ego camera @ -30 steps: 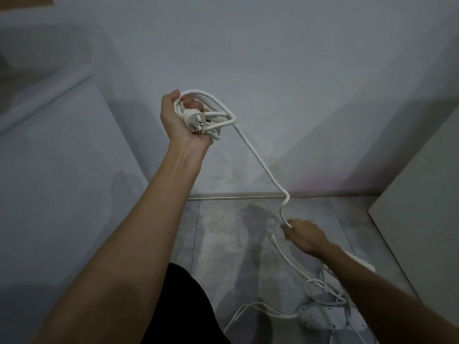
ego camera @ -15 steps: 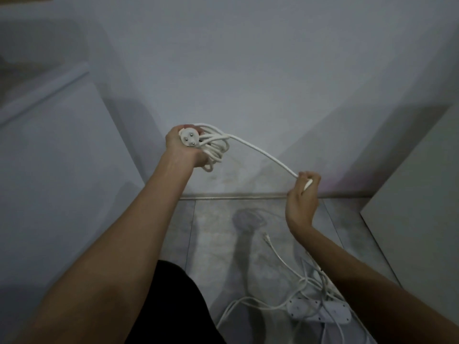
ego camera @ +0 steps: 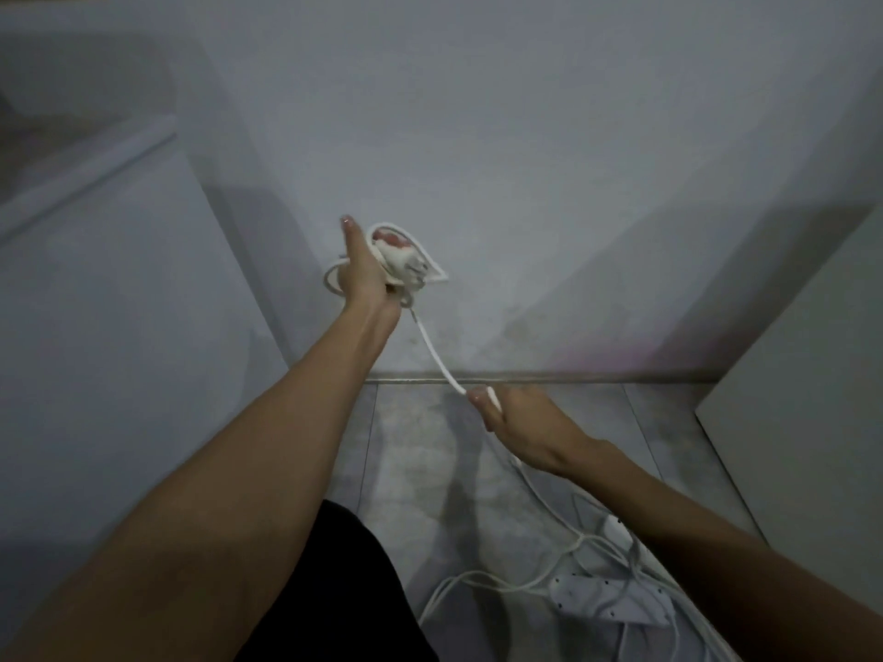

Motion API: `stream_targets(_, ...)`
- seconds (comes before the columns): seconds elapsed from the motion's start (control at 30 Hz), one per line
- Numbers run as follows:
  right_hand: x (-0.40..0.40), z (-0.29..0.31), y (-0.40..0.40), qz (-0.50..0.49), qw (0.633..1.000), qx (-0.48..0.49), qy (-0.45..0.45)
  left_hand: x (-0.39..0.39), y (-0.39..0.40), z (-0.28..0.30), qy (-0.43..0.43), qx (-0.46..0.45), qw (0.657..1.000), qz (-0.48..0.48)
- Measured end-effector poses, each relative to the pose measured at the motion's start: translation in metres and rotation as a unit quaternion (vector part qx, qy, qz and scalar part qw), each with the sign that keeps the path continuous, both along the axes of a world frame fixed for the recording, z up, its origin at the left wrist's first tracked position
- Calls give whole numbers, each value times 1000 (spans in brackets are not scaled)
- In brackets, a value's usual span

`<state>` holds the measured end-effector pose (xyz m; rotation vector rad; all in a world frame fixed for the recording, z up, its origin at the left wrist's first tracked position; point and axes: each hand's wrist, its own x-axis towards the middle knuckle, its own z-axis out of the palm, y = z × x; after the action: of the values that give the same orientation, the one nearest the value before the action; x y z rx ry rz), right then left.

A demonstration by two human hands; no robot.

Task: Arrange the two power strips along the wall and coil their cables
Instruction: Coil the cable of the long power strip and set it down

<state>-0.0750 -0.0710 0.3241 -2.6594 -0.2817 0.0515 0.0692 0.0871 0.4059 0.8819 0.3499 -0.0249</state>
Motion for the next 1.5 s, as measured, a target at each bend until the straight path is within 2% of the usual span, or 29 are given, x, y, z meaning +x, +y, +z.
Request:
stream_targets(0.07, 2, 14, 3, 37, 999, -12, -14, -9, -10, -5, -6, 128, 992, 6)
stream_targets(0.13, 3, 26, 6, 66, 997, -27, -14, -19, -20, -9, -34, 178, 983, -4)
stream_targets(0.2, 4, 40, 10, 80, 997, -19, -16, -29, -27, -12, -110, 221, 968, -55)
stream_targets(0.23, 6, 51, 10, 76, 997, -9, -21, -32, -29, -15, -158, 277, 943, -99)
stream_targets(0.3, 13, 74, 4, 54, 998, 1, -43, -37, -30, -23, -229, 426, 853, -196)
stream_targets(0.37, 20, 91, -9, 32, 997, -8, -77, -46, -26, -29, -252, 545, 750, -278)
stream_targets(0.4, 24, 95, -18, 21, 995, -8, -96, -49, -23, -32, -245, 563, 725, -311)
stream_targets(0.5, 33, 87, -42, -8, 992, 42, -120, -54, -15, -25, -220, 528, 730, -375)
stream_targets(0.6, 39, 73, -55, -26, 989, 98, -110, -54, -12, -9, -234, 540, 687, -426)
stream_targets(0.63, 41, 67, -59, -34, 988, 114, -102, -56, -11, -3, -210, 518, 683, -470)
stream_targets(0.77, 46, 33, -75, -96, 977, 173, -81, -62, 12, 16, -16, 366, 668, -647)
stream_targets(0.8, 46, 24, -77, -115, 973, 186, -72, -60, 19, 20, -1, 315, 668, -675)
stream_targets(0.9, 48, 5, -72, -165, 966, 198, -30, -49, 32, 26, -55, 117, 700, -703)
stream_targets(0.97, 49, -2, -56, -162, 970, 180, -9, -44, 33, 27, -64, -13, 723, -688)
stream_targets(1.03, 50, -8, -37, -160, 971, 179, -6, -38, 28, 26, -66, -102, 749, -651)
stream_targets(1.13, 50, -17, -17, -183, 948, 258, -18, -31, 19, 26, -114, -165, 816, -542)
stream_targets(1.23, 46, -25, -3, -160, 948, 273, -23, -29, 7, 34, -104, -307, 866, -381)
stream_targets(1.3, 41, -26, 7, -115, 965, 236, -4, -24, -2, 34, -119, -303, 906, -272)
stream_targets(1.4, 34, -24, 19, -53, 985, 165, -6, -16, -9, 29, -82, -206, 963, -155)
stream_targets(1.5, 37, -16, 20, -5, 996, 88, -17, -6, -12, 16, -7, -127, 986, -106)
